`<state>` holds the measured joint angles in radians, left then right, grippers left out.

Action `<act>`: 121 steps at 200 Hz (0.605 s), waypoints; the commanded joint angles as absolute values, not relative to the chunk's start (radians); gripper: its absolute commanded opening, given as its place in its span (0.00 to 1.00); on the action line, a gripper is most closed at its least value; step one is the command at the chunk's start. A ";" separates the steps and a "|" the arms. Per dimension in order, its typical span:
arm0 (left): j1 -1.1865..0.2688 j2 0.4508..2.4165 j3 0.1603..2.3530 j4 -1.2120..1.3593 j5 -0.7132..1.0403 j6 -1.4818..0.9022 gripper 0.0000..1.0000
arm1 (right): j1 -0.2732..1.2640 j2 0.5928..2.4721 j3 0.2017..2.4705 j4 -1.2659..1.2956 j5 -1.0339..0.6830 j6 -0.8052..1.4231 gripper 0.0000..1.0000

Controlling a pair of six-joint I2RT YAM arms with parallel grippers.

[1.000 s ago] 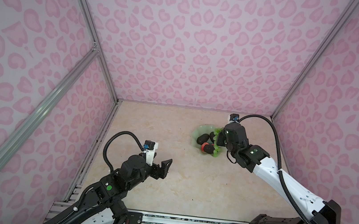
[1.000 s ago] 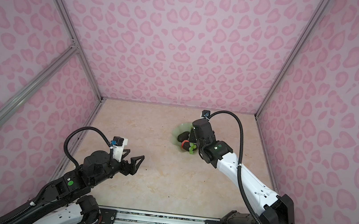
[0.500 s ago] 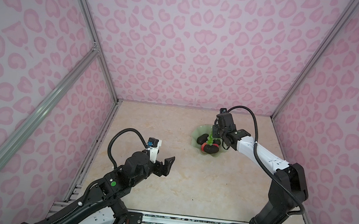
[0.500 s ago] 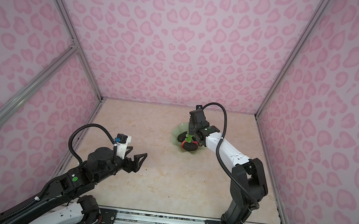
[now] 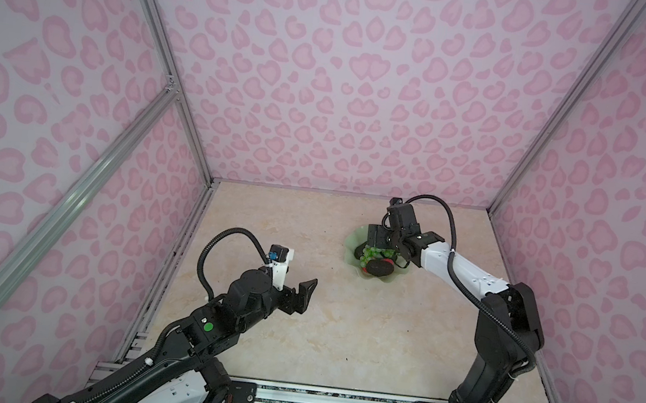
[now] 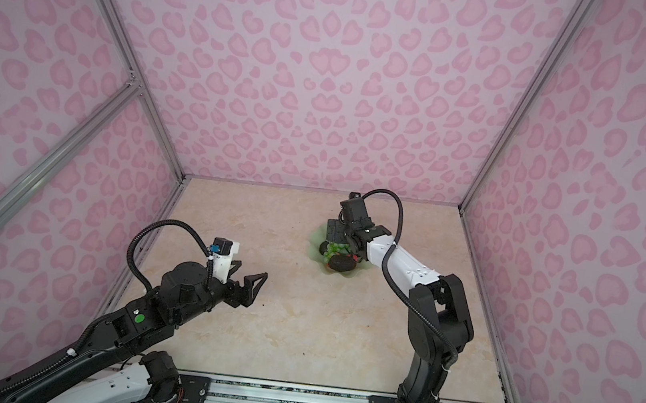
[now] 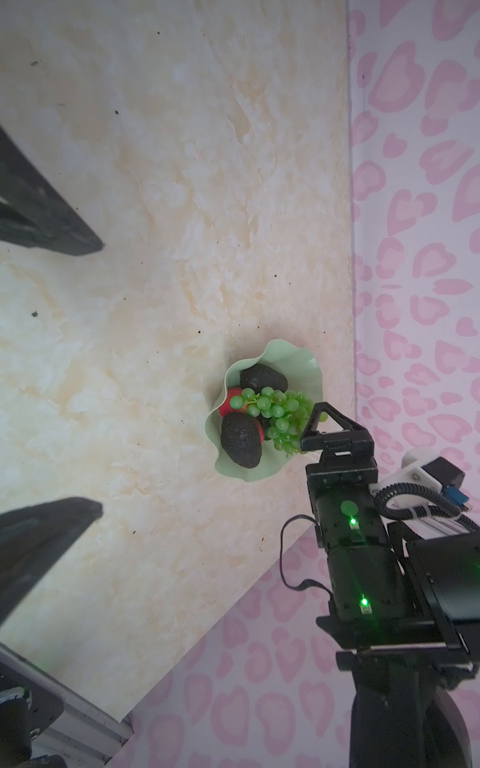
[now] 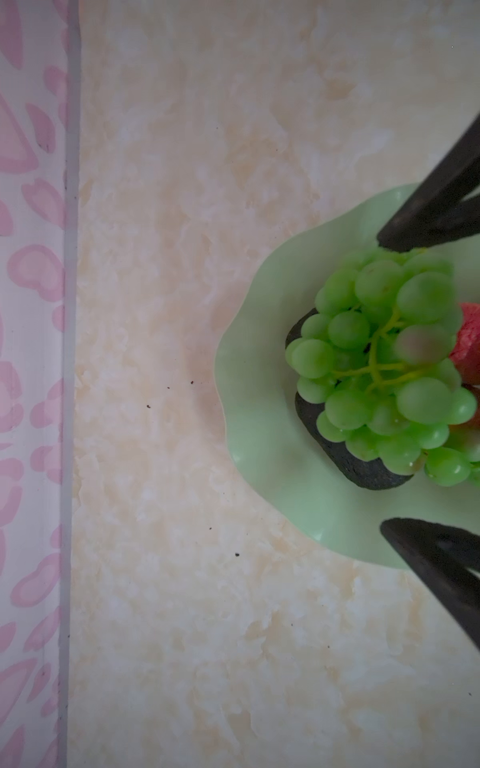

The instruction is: Place and organize the fake fruits in the fruit bowl

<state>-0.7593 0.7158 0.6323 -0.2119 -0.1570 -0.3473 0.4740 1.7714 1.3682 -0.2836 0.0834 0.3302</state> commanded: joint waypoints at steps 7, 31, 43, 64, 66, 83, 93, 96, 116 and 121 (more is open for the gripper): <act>-0.757 0.723 0.640 -0.173 -0.169 -0.338 0.92 | 0.462 1.711 1.343 -0.216 0.015 0.342 0.98; -0.758 0.731 0.641 -0.168 -0.177 -0.330 0.92 | 0.454 1.640 1.297 -0.170 -0.040 0.348 0.98; -0.756 0.730 0.639 -0.163 -0.187 -0.325 0.92 | 0.450 1.593 1.266 -0.149 -0.059 0.351 0.98; -0.754 0.726 0.629 -0.145 -0.236 -0.293 0.92 | 0.448 1.465 1.153 -0.096 -0.031 0.318 0.98; -0.753 0.725 0.628 -0.142 -0.242 -0.288 0.92 | 0.447 1.447 1.136 -0.085 -0.023 0.313 0.98; -0.743 0.726 0.600 -0.095 -0.303 -0.237 0.93 | 0.428 1.308 0.991 -0.017 0.030 0.275 0.99; -0.734 0.736 0.569 -0.043 -0.368 -0.197 0.93 | 0.407 1.230 0.903 0.019 0.081 0.263 0.99; -0.729 0.742 0.560 -0.029 -0.385 -0.186 0.93 | 0.398 1.207 0.875 0.030 0.093 0.259 0.99; -0.668 0.770 0.501 0.081 -0.477 -0.132 0.93 | 0.347 1.069 0.711 0.100 0.190 0.227 0.99; -0.645 0.774 0.484 0.115 -0.490 -0.122 0.94 | 0.337 1.042 0.675 0.113 0.229 0.217 0.99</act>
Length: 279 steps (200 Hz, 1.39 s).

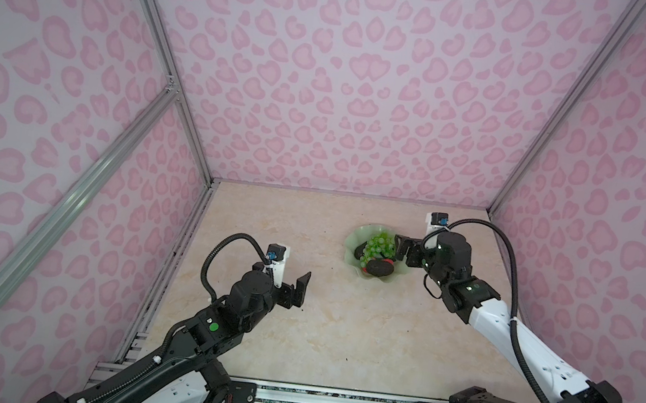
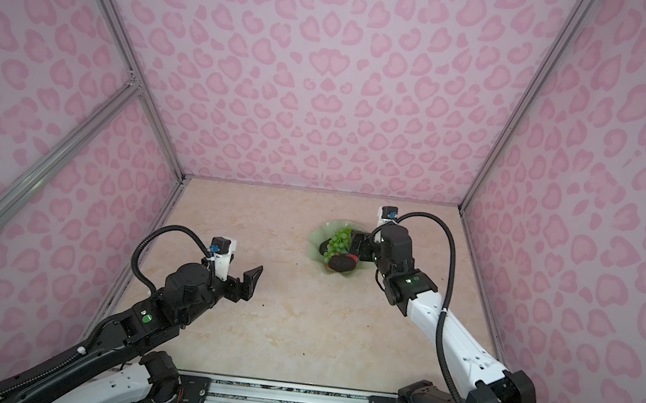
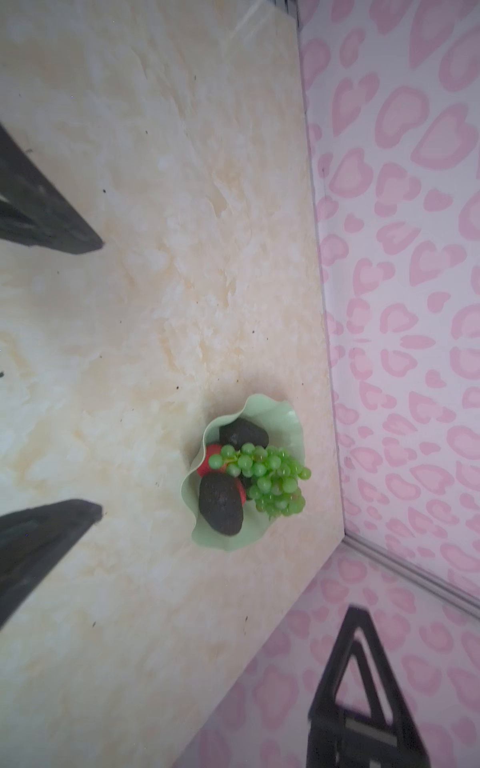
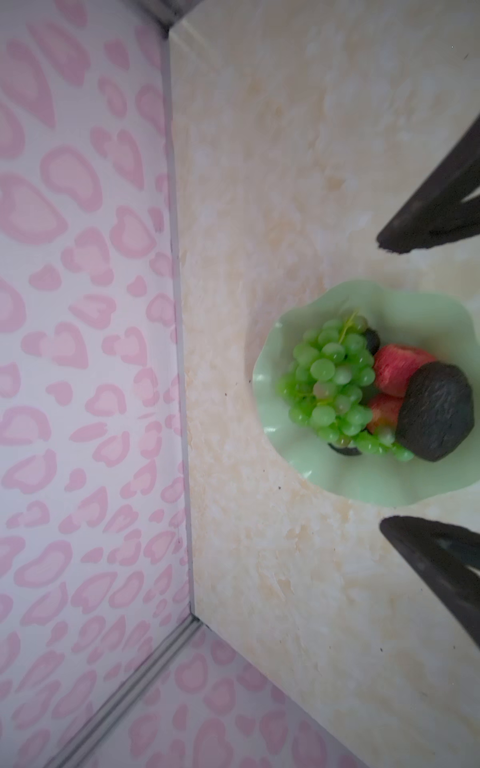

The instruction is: Place and organize the fake fruits in the fruit bowl

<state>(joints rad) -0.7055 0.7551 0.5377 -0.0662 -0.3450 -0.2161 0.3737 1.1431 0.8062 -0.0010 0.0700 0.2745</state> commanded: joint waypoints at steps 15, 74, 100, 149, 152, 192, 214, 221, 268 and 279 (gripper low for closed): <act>-0.551 0.791 0.418 0.249 -0.518 -0.108 0.94 | 0.313 0.982 0.578 0.157 0.332 0.186 0.99; -0.132 1.022 0.268 0.625 -0.352 -0.128 0.95 | 0.195 1.066 0.394 0.443 0.404 0.034 0.99; -0.086 1.205 0.289 0.706 -0.272 -0.126 0.94 | 0.129 1.170 0.303 0.698 0.298 0.024 0.99; -0.031 1.348 0.398 0.724 -0.165 -0.062 0.95 | 0.073 1.363 0.268 0.934 0.122 -0.027 0.99; -0.031 1.345 0.392 0.736 -0.165 -0.060 0.95 | 0.072 1.370 0.270 0.940 0.118 -0.029 0.99; -0.016 1.476 0.226 1.178 -0.120 -0.033 0.97 | 0.066 1.492 0.263 1.068 0.117 -0.034 0.99; 0.000 1.475 0.267 1.109 -0.154 -0.068 0.98 | 0.063 1.568 0.241 1.208 0.110 -0.030 0.99; 0.003 1.461 0.299 1.026 -0.188 -0.088 0.99 | 0.063 1.563 0.243 1.198 0.114 -0.028 0.99; -0.006 1.470 0.318 0.998 -0.219 -0.078 0.98 | 0.062 1.538 0.266 1.112 0.122 -0.026 0.99; -0.006 1.470 0.318 1.002 -0.219 -0.079 0.98 | 0.063 1.529 0.268 1.088 0.120 -0.029 0.99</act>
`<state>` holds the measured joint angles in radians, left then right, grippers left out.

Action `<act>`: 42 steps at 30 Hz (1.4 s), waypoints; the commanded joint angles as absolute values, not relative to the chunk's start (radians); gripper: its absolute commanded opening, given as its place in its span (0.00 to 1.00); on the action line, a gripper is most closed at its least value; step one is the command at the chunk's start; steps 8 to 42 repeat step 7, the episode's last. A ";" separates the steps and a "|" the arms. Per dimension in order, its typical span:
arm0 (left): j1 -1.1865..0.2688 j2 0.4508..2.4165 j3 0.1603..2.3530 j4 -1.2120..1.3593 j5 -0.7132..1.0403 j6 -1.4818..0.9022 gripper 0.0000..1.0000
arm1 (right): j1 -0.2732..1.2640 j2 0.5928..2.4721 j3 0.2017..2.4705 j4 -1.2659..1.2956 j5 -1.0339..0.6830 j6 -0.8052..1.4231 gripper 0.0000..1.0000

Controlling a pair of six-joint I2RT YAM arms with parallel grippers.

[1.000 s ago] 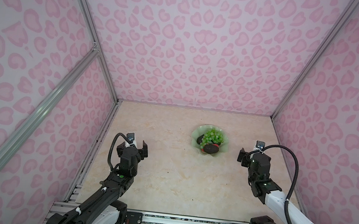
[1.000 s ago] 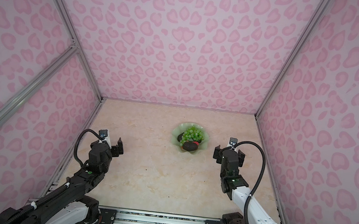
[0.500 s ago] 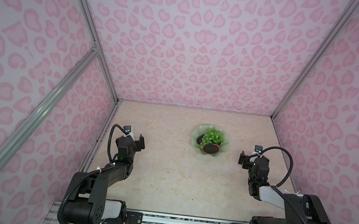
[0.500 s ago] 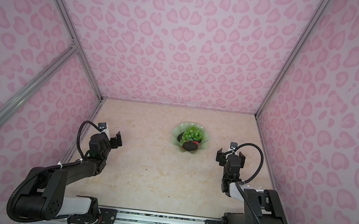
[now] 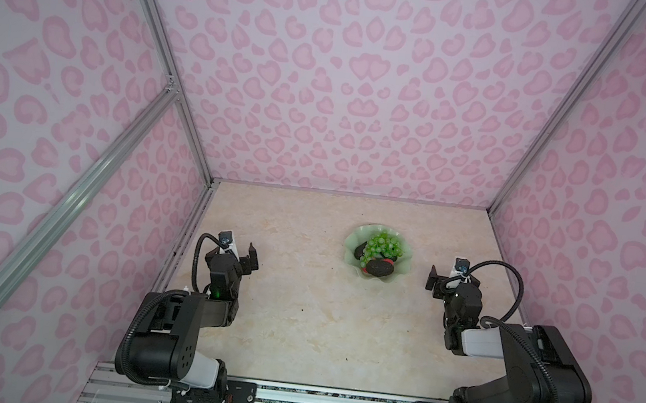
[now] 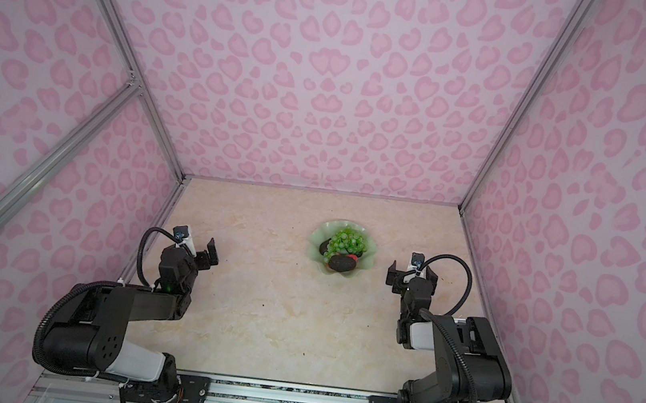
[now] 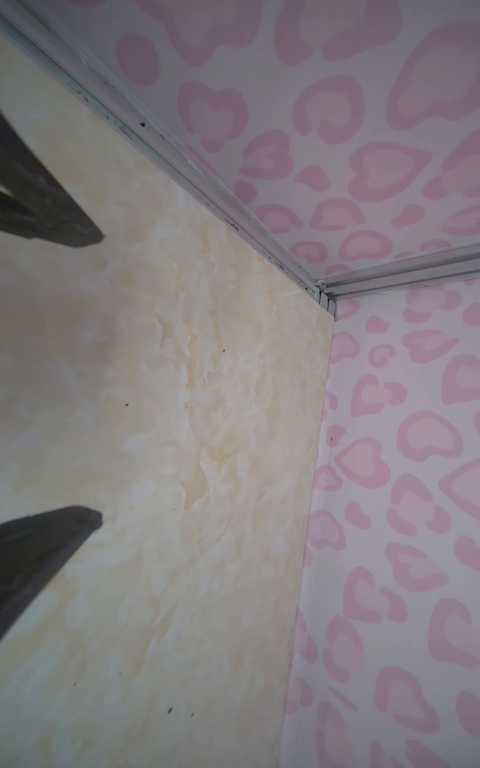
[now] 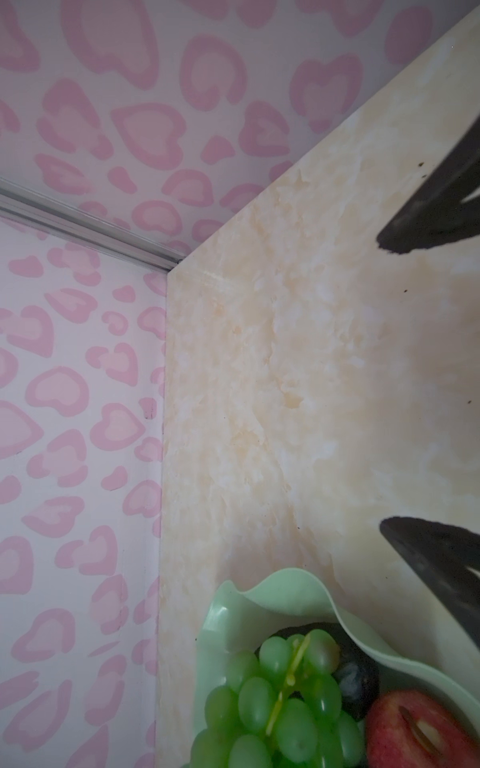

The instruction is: Place and organize the fake fruits in the fruit bowl

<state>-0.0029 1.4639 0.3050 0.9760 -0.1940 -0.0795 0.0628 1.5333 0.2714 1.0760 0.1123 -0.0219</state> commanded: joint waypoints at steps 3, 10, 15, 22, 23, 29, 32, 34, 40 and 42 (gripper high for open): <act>0.001 1.473 0.327 0.983 -0.206 -0.083 0.98 | 0.063 1.525 0.277 1.072 0.120 -0.029 0.99; 0.000 1.469 0.320 0.992 -0.207 -0.081 0.98 | 0.062 1.522 0.269 1.083 0.186 -0.005 0.99; 0.000 1.469 0.320 0.992 -0.207 -0.081 0.98 | 0.062 1.522 0.269 1.083 0.186 -0.005 0.99; 0.000 1.469 0.320 0.992 -0.207 -0.081 0.98 | 0.062 1.522 0.269 1.083 0.186 -0.005 0.99; 0.000 1.469 0.320 0.992 -0.207 -0.081 0.98 | 0.062 1.522 0.269 1.083 0.186 -0.005 0.99; 0.000 1.469 0.320 0.992 -0.207 -0.081 0.98 | 0.062 1.522 0.269 1.083 0.186 -0.005 0.99; 0.000 1.469 0.320 0.992 -0.207 -0.081 0.98 | 0.062 1.522 0.269 1.083 0.186 -0.005 0.99; 0.000 1.469 0.320 0.992 -0.207 -0.081 0.98 | 0.062 1.522 0.269 1.083 0.186 -0.005 0.99; 0.000 1.469 0.320 0.992 -0.207 -0.081 0.98 | 0.062 1.522 0.269 1.083 0.186 -0.005 0.99; 0.000 1.469 0.320 0.992 -0.207 -0.081 0.98 | 0.062 1.522 0.269 1.083 0.186 -0.005 0.99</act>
